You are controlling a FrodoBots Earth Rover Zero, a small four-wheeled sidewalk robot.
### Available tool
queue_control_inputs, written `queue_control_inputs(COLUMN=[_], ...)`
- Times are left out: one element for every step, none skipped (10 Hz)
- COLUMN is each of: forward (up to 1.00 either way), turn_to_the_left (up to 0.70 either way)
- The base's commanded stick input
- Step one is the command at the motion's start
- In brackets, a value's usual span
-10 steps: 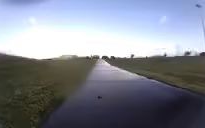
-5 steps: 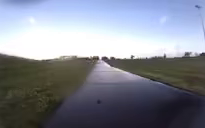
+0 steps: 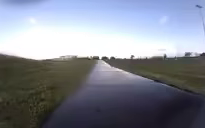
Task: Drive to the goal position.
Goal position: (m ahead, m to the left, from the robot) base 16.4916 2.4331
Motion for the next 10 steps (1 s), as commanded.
queue_control_inputs(forward=[0.45, 0.45, 0.45, 0.45, 0.45, 0.45, 0.45, 0.45, 0.45, 0.45], turn_to_the_left=[0.0, 0.0, 0.0, 0.0, 0.0, 0.0, 0.0, 0.0, 0.0, 0.0])
